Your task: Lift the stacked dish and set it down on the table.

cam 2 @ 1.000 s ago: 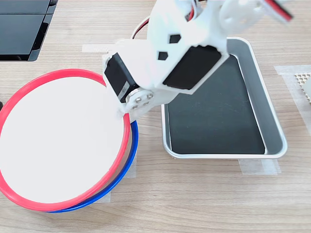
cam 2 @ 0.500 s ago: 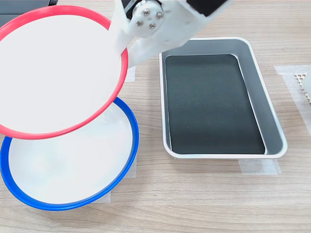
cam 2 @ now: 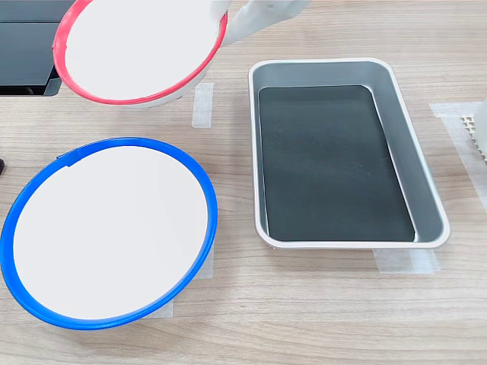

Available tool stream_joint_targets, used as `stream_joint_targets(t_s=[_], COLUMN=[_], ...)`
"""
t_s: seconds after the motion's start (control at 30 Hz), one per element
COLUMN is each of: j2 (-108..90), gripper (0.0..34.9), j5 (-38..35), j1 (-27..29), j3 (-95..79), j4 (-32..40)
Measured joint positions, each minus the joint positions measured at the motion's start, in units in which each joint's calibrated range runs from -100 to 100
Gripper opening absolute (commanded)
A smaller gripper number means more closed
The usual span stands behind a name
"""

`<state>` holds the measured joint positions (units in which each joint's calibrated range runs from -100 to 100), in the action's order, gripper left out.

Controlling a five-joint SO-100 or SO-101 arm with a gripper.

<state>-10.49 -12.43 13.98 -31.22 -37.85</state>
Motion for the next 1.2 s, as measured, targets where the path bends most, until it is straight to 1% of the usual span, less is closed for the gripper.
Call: stream_joint_targets(t_s=[0.2,0.33,0.77,0.9,1.1,1.2], j2=[4.3,7.6,12.6,12.9,12.9,12.9], gripper=[0.0,0.0,0.0,0.0,0.0,0.1], j5=[-0.8,-0.8,0.5,0.8,0.5,-0.6], j1=[1.5,2.3,0.7,0.0,-0.4,-0.4], j3=[-0.2,-0.2,-0.1,-0.1,-1.5,-2.0], j4=[1.1,4.2,10.4,10.6,12.9,13.3])
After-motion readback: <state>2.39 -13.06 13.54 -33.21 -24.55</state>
